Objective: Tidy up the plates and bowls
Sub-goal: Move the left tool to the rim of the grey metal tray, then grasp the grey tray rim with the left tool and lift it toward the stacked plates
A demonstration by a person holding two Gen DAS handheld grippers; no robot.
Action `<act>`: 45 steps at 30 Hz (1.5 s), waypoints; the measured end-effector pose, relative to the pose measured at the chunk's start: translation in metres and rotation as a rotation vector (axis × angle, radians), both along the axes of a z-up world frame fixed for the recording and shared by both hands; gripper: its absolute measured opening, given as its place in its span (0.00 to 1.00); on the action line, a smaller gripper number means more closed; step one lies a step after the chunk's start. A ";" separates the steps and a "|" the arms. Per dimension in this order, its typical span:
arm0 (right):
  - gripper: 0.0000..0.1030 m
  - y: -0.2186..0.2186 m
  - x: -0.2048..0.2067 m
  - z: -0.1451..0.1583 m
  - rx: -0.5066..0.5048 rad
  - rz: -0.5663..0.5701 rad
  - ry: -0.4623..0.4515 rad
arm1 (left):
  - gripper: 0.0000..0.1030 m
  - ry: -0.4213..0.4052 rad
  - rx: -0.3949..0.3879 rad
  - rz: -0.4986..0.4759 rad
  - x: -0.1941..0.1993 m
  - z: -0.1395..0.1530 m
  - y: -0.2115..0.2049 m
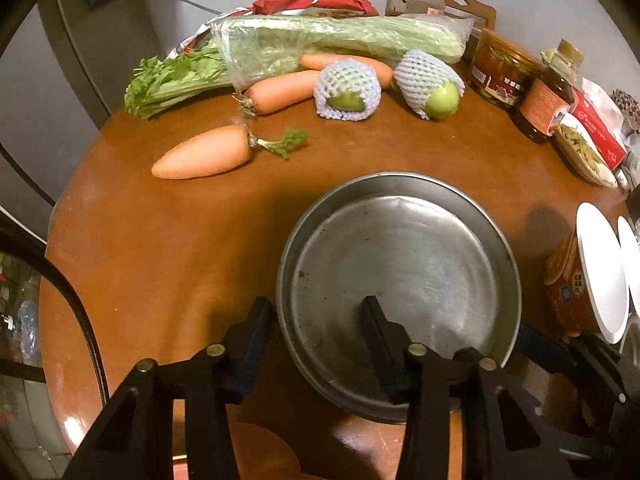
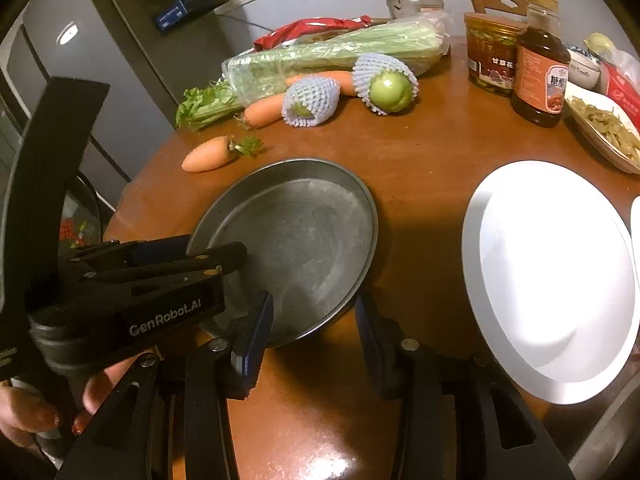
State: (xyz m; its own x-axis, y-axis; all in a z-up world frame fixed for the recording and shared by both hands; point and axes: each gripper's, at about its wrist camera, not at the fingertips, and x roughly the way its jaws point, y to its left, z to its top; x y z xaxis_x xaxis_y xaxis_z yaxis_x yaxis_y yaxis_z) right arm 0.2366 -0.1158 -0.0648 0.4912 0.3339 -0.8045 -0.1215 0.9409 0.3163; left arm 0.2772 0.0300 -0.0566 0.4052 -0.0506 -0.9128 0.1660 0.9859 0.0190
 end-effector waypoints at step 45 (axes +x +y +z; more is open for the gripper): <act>0.44 0.053 -0.093 0.111 0.004 0.162 -0.306 | 0.40 -0.288 -0.055 0.081 -0.130 0.120 0.073</act>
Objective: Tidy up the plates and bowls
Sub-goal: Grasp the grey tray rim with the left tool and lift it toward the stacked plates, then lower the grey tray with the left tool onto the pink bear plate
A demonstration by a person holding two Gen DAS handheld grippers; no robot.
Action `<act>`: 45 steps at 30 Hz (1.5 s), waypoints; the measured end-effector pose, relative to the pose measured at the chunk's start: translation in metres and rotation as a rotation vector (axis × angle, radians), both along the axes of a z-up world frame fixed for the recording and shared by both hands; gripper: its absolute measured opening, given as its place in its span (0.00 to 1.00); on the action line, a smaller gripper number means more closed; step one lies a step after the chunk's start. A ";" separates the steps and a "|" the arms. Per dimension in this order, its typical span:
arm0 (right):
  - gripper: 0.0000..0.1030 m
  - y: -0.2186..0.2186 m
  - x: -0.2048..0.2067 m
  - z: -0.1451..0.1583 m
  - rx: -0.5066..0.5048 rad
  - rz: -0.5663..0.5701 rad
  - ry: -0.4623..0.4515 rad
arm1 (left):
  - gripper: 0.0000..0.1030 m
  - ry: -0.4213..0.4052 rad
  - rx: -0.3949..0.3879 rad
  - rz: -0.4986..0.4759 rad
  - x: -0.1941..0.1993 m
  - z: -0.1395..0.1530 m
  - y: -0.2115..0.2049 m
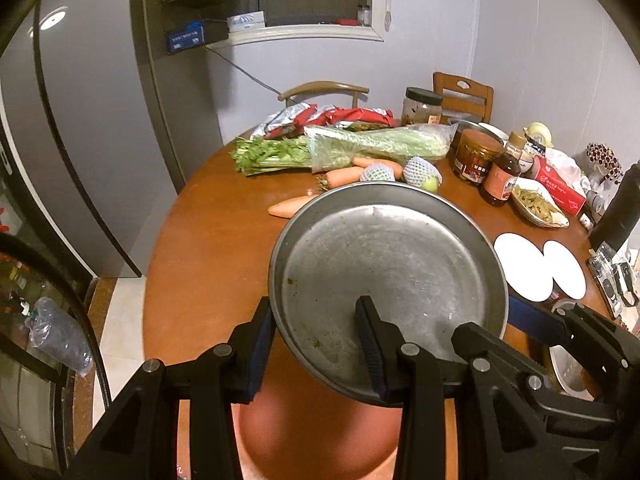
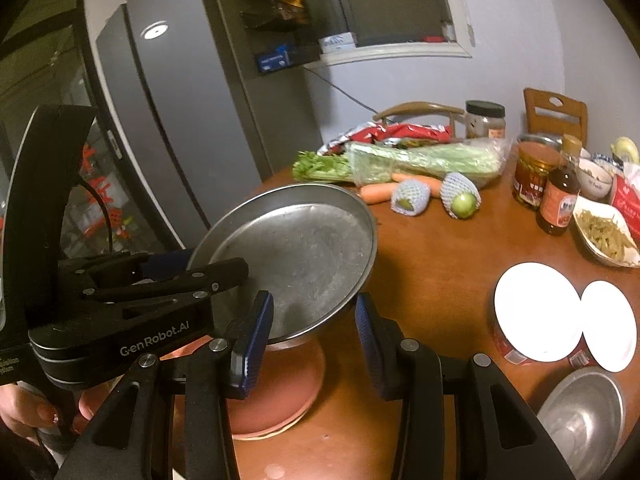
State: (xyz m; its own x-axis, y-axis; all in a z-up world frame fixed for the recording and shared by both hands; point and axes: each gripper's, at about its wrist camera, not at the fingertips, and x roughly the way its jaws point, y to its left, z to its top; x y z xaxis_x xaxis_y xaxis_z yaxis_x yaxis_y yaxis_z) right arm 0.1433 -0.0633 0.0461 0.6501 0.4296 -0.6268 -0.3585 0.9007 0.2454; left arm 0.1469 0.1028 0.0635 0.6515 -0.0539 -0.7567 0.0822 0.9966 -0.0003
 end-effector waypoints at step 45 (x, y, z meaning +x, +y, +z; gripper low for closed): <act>0.44 0.037 -0.062 -0.057 -0.022 0.099 0.093 | 0.40 0.093 -0.045 0.058 -0.072 -0.067 0.040</act>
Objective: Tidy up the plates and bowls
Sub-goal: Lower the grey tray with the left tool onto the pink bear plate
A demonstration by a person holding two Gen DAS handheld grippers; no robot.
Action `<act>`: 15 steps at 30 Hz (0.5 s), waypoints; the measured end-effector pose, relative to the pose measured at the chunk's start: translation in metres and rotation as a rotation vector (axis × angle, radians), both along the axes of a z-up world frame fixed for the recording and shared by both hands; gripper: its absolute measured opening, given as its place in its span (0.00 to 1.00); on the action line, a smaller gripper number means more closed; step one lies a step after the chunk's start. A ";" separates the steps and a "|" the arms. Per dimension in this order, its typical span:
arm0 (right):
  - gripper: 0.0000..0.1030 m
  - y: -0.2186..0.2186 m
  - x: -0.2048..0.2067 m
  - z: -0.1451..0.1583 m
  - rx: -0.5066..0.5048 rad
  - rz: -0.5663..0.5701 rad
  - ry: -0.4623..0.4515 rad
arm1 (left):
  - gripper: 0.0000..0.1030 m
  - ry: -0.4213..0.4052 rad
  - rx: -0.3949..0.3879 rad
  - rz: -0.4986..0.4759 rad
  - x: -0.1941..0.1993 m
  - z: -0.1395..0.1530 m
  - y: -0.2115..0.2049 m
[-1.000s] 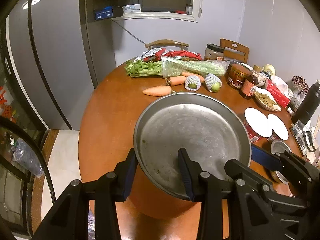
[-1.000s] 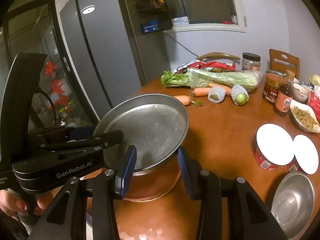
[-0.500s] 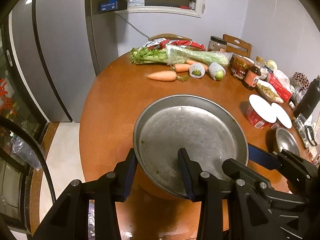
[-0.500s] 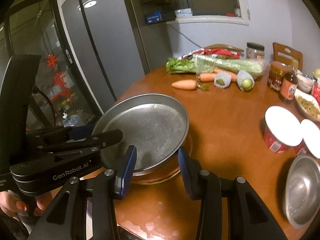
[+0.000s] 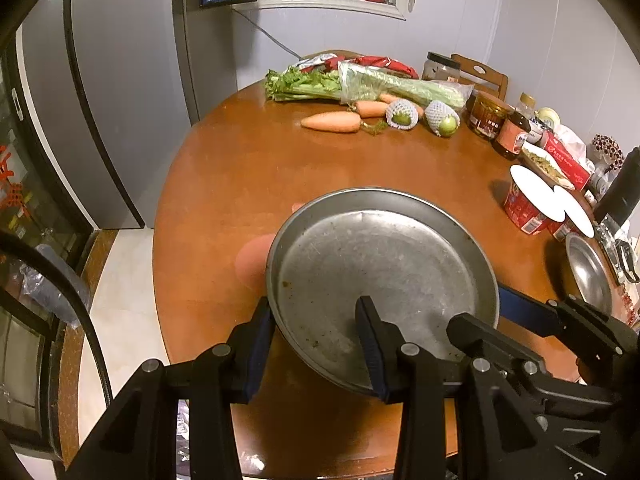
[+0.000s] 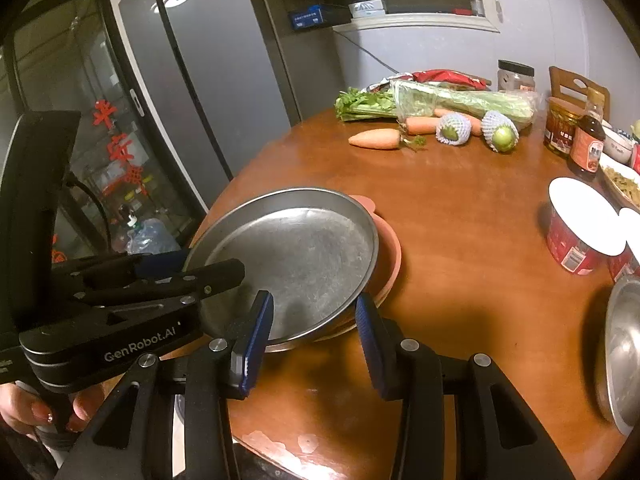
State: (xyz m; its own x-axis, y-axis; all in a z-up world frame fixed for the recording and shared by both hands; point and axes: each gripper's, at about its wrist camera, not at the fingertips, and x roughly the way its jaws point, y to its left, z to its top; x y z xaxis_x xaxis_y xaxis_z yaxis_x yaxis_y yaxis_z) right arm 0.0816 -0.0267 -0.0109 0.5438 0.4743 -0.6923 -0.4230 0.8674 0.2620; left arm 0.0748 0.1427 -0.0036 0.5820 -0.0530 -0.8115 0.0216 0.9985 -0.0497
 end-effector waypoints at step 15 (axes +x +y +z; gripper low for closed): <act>0.44 0.001 0.005 -0.009 -0.001 -0.008 0.023 | 0.40 0.004 0.017 0.002 0.001 -0.004 -0.003</act>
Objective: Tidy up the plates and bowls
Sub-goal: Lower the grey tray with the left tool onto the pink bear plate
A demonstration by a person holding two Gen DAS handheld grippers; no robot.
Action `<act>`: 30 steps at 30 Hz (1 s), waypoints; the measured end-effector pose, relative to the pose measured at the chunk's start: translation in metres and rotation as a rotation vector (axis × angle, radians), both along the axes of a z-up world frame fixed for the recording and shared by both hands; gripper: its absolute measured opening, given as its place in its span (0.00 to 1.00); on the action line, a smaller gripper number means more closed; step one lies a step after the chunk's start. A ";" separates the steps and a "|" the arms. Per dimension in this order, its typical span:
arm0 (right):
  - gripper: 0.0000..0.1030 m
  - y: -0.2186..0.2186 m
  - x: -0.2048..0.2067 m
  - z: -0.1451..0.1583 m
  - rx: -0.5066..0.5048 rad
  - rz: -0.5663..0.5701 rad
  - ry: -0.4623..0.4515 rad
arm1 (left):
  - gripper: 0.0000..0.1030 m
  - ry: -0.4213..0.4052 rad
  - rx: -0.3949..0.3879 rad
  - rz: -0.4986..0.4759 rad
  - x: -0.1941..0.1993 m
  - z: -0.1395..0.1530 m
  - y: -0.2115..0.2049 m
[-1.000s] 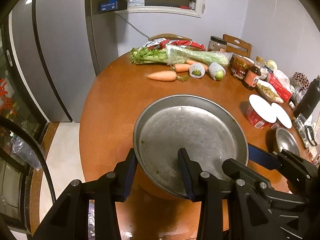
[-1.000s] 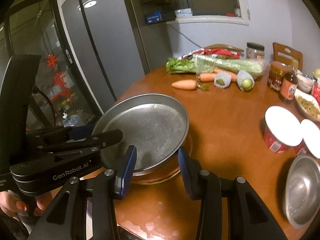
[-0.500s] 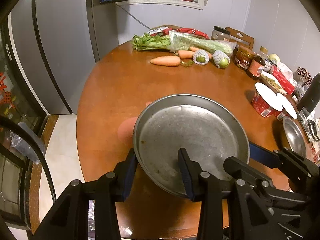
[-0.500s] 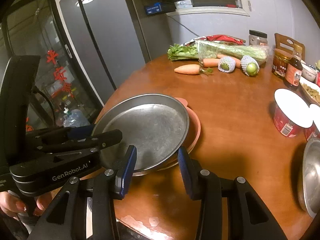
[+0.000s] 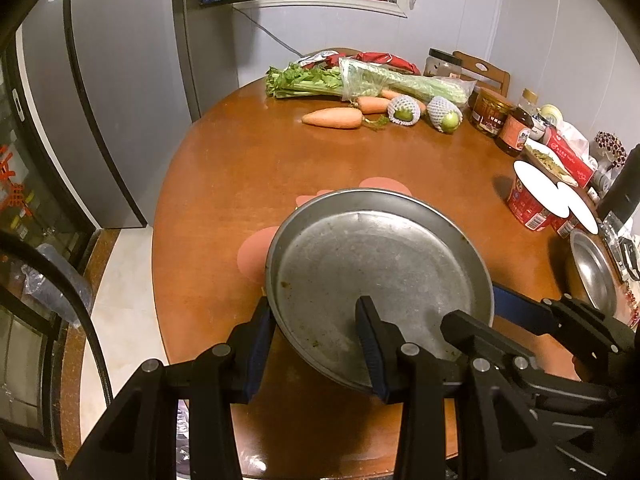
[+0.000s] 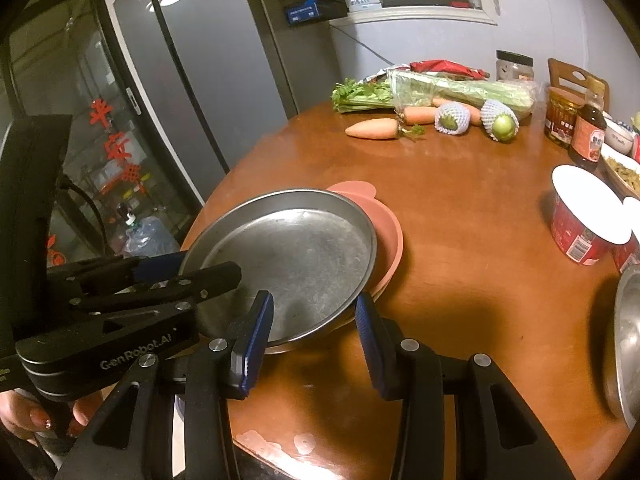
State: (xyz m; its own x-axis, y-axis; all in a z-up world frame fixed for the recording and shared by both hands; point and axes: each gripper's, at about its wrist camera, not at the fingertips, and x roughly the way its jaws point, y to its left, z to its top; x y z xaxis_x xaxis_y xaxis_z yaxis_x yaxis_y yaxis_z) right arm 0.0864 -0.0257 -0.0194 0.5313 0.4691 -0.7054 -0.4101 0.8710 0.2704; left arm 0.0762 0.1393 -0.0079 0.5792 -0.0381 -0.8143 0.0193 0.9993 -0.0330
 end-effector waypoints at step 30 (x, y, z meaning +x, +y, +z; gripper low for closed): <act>0.44 0.004 0.010 -0.002 -0.045 -0.036 -0.060 | 0.48 -0.004 -0.013 0.073 0.001 0.001 0.014</act>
